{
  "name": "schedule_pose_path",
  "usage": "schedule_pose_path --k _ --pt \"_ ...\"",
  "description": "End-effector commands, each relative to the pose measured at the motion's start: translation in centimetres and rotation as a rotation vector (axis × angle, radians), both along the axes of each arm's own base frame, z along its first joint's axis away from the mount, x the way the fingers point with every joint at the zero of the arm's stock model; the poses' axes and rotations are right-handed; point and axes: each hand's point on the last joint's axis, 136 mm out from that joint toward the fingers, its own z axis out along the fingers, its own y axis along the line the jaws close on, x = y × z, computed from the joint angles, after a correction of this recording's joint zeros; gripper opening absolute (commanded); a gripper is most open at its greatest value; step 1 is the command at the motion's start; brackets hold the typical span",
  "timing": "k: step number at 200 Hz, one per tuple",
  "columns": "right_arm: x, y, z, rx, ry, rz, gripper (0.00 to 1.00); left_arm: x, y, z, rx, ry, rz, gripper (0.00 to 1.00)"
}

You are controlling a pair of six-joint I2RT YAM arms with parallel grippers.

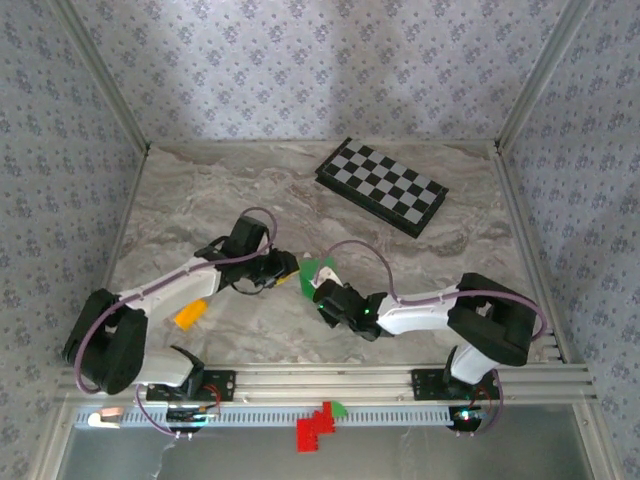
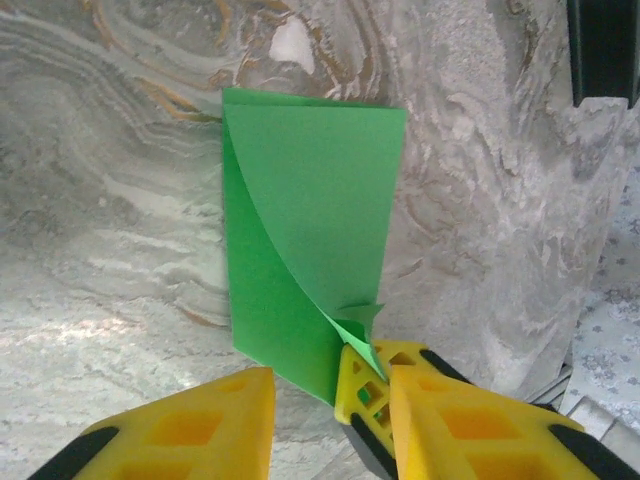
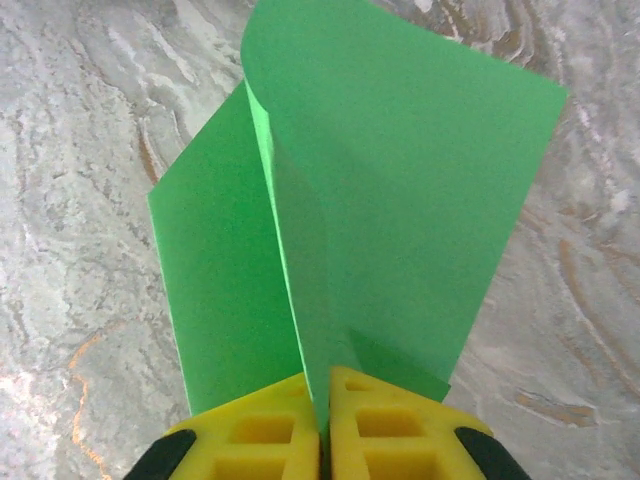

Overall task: Fold a paper plane with a square sheet of paper (pick it up from the middle)
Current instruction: Fourth fold the wing at the center of the table.

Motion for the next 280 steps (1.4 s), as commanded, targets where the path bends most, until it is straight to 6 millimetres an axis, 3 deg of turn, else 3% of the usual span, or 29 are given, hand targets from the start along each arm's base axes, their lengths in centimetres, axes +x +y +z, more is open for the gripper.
schedule_pose_path --k 1,62,113,213,280 --pt "-0.4 1.2 0.9 0.11 0.019 0.035 0.1 -0.5 0.0 -0.6 0.014 -0.011 -0.014 0.32" --pt "-0.8 1.2 0.5 0.211 0.048 0.021 0.1 -1.7 -2.1 -2.3 0.005 -0.003 -0.053 0.14" --pt "-0.9 0.8 0.2 0.254 0.067 0.01 0.1 -2.1 -2.9 -3.6 0.011 0.005 -0.055 0.05" --pt "-0.7 -0.1 -0.5 0.321 0.174 -0.045 0.09 -2.7 -3.5 -6.1 0.059 0.044 -0.093 0.02" --pt "-0.5 -0.5 -0.7 0.356 0.214 -0.071 0.09 -2.2 -3.7 -6.5 0.083 0.029 -0.113 0.02"
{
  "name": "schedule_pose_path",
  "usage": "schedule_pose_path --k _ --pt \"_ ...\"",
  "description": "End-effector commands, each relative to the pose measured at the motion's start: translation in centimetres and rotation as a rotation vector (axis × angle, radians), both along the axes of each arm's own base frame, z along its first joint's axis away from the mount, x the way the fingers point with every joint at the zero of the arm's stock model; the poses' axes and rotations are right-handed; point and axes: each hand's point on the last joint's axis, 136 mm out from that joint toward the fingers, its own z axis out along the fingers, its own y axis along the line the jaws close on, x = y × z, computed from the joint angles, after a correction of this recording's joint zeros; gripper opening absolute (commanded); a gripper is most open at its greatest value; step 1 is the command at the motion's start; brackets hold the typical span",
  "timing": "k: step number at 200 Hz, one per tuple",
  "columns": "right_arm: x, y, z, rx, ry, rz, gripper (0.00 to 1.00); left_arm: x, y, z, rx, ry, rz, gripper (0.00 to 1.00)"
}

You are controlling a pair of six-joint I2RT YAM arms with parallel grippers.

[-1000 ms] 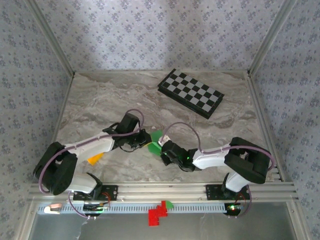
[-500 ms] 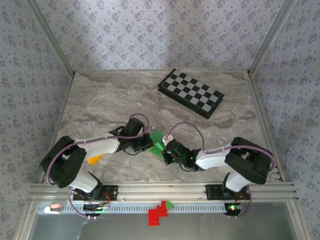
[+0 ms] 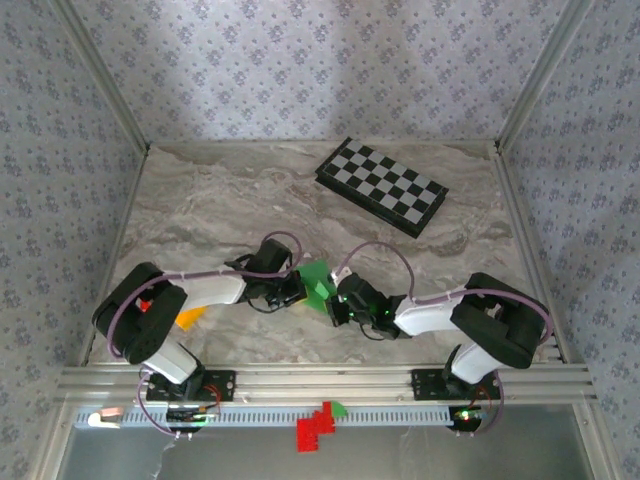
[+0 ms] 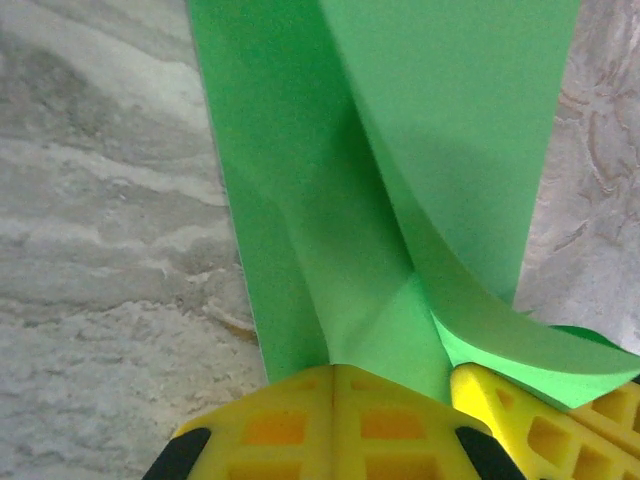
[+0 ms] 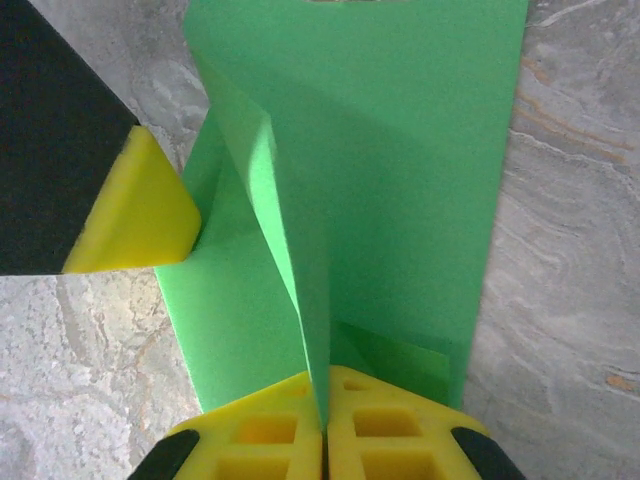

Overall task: Fold a paper plane with a square sheet of paper (pick it up from the middle)
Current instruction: Fourth fold the wing at the center of the table.

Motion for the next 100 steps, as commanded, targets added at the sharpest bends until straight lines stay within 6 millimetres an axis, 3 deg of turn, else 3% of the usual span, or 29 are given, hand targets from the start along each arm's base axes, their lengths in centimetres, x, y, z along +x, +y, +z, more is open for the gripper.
schedule_pose_path --k 1,66,100 --pt "-0.2 -0.2 0.0 0.025 0.033 -0.013 0.09 1.0 -0.9 0.8 -0.008 -0.049 -0.025 0.02" --pt "-0.2 -0.6 -0.4 0.049 0.067 -0.028 0.08 1.6 -2.0 2.5 -0.068 -0.091 -0.039 0.03" --pt "-0.1 -0.8 -0.5 0.059 0.081 -0.038 0.08 1.7 -2.0 1.8 -0.041 -0.082 -0.051 0.03"
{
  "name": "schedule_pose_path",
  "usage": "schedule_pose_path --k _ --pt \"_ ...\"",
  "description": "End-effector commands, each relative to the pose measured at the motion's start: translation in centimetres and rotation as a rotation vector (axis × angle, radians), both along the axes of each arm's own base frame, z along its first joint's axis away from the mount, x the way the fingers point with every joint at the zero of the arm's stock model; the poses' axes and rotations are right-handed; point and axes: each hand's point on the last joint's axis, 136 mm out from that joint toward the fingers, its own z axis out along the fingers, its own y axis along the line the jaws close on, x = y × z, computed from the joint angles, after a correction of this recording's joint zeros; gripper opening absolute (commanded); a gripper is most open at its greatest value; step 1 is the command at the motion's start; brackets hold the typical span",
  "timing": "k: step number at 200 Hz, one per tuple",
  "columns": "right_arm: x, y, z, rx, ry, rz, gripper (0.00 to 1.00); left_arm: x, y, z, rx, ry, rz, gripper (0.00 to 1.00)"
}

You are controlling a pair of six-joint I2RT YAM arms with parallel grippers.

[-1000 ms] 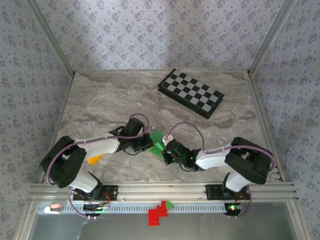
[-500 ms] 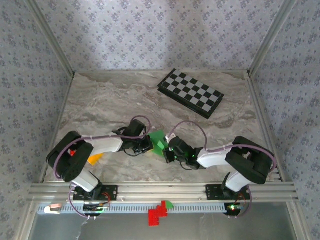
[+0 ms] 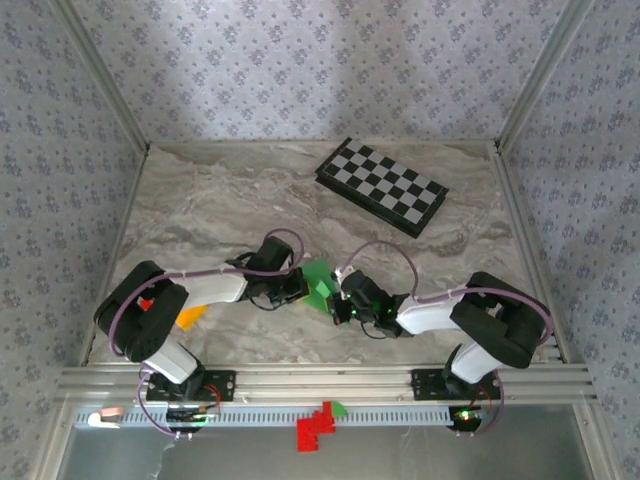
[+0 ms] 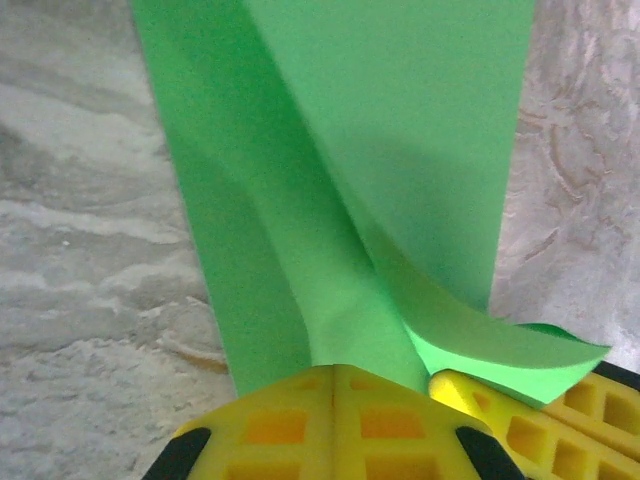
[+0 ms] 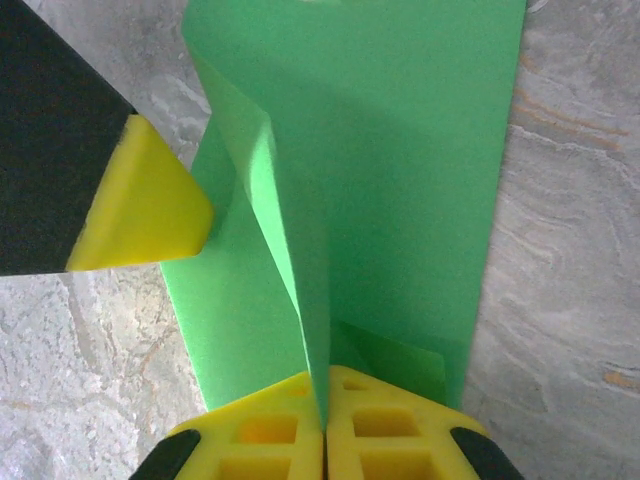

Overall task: Fold a paper plane with a square sheet of paper (pick it up from the middle)
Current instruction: Fourth fold the wing at the center of the table.

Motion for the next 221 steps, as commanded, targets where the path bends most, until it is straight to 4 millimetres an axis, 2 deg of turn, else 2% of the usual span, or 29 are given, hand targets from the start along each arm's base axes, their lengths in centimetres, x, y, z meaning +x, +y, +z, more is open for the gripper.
schedule_pose_path --k 1,80,124,154,194,221 --pt "-0.3 -0.5 -0.4 0.004 0.033 -0.014 0.08 0.8 -1.2 1.0 -0.019 -0.04 -0.031 0.03" --pt "-0.3 -0.6 -0.5 0.03 0.081 -0.027 0.08 0.0 -0.2 -1.7 0.047 0.012 -0.033 0.02" --pt "-0.7 -0.9 -1.4 0.041 0.152 -0.045 0.08 -0.5 0.5 -2.6 0.069 0.023 -0.023 0.02" --pt "-0.8 -1.3 -1.7 0.049 0.194 -0.077 0.07 -0.1 0.3 -1.8 0.057 0.001 -0.022 0.02" --pt "-0.9 -1.7 -2.2 0.046 0.22 -0.096 0.07 1.0 -0.6 1.4 -0.012 -0.071 -0.02 0.09" --pt "-0.7 -1.8 -2.3 0.045 0.224 -0.102 0.07 1.0 -1.2 2.9 -0.049 -0.093 -0.039 0.13"
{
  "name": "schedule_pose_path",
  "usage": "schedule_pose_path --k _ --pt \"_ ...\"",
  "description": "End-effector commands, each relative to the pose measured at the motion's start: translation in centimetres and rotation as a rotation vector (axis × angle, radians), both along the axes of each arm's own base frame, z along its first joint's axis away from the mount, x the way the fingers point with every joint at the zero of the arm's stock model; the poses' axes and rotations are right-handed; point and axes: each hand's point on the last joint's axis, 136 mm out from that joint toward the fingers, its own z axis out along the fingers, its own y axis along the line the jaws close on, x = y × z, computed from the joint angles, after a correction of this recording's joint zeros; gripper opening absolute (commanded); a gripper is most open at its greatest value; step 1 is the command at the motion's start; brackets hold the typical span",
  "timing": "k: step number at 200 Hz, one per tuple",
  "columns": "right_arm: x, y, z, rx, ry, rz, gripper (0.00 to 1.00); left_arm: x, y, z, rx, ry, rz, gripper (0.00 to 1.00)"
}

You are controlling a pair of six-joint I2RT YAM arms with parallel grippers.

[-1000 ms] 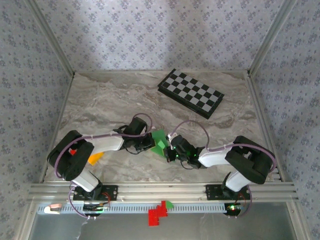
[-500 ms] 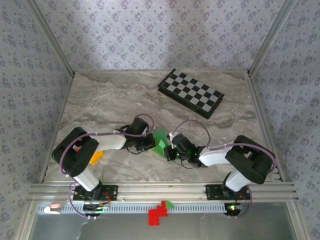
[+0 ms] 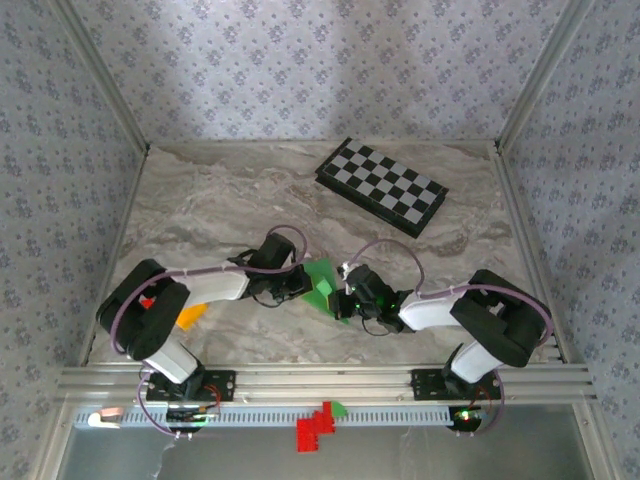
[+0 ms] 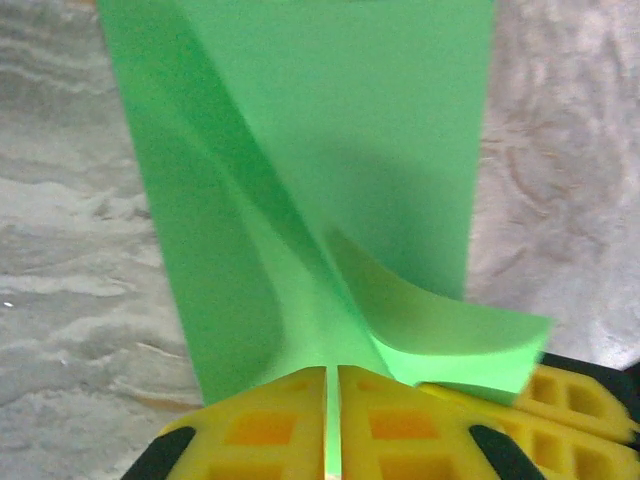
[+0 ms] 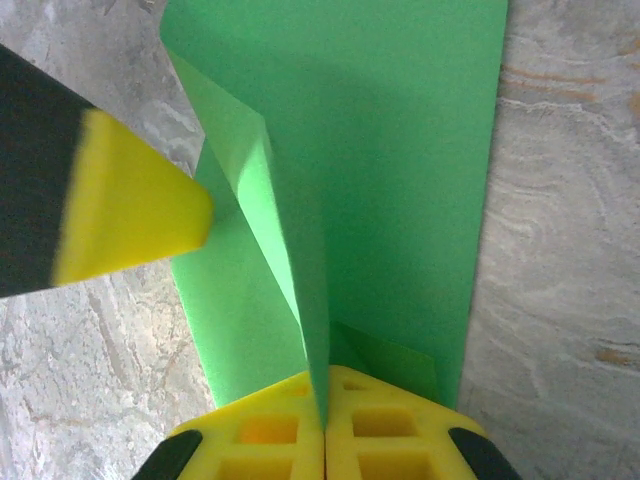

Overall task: Fold a paper plane with a square sheet of paper (pick it up from the middle)
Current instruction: Fourth fold the wing at the center of the table.

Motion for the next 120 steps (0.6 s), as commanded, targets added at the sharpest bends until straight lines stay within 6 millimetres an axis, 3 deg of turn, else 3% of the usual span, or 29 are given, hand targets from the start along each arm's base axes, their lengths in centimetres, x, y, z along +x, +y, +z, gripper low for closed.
schedule_pose_path --k 1,76,120 --pt "-0.9 -1.5 -2.3 -0.06 0.076 -0.022 0.07 0.1 -0.6 2.0 -0.032 -0.045 -0.027 0.13" --pt "-0.9 -1.6 -2.7 -0.057 0.085 -0.032 0.07 0.8 -3.6 3.3 -0.113 -0.056 -0.122 0.13" --pt "-0.9 -1.6 -2.7 -0.061 0.084 -0.03 0.07 1.4 -4.3 2.6 -0.106 -0.043 -0.139 0.14"
